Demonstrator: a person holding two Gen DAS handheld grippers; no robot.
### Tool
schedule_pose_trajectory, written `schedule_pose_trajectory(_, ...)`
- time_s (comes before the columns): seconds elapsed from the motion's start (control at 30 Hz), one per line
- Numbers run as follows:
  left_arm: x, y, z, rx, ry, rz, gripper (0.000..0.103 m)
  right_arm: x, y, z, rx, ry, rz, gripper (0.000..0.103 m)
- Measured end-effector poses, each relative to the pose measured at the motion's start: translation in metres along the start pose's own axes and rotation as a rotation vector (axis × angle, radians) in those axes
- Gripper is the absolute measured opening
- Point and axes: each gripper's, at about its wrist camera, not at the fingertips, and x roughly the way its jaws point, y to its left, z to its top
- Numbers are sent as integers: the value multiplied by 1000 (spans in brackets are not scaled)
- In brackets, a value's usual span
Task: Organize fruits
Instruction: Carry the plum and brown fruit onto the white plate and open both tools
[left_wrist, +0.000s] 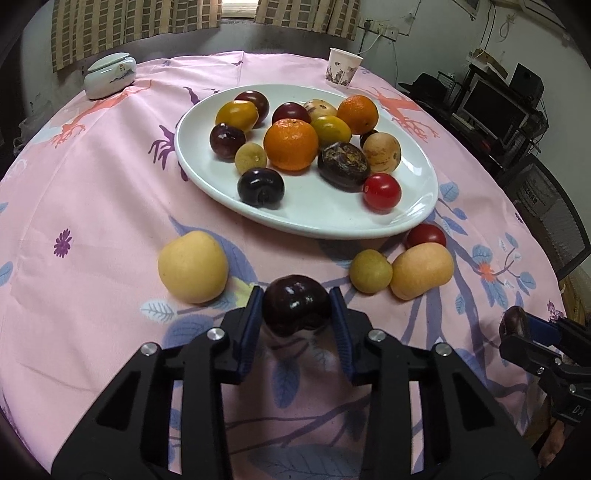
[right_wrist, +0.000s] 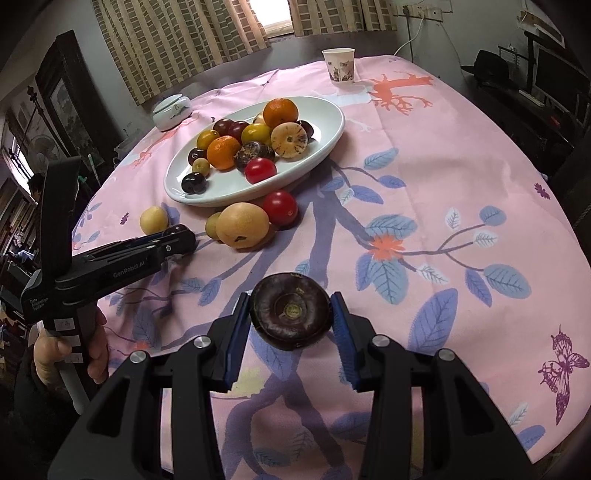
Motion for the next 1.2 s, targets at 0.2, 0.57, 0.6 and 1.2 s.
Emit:
schedule_pose_trajectory(0.2, -29, 0, -15, -14, -36, -24, 36, -5, 9, 3, -11, -8, 1, 44)
schedule_pose_trajectory(0.57, -90, 0, -31, 1, -118, -85, 36, -2, 35, 2, -59, -10, 29, 44)
schedule_pose_trajectory(0.6, -92, 0, -31, 3, -120, -84, 36, -2, 37, 3, -63, -13, 31, 44)
schedule_pose_trajectory(1.2, -33, 45, 106, -60, -38, 6, 37, 67, 88, 108, -209, -28, 4, 44)
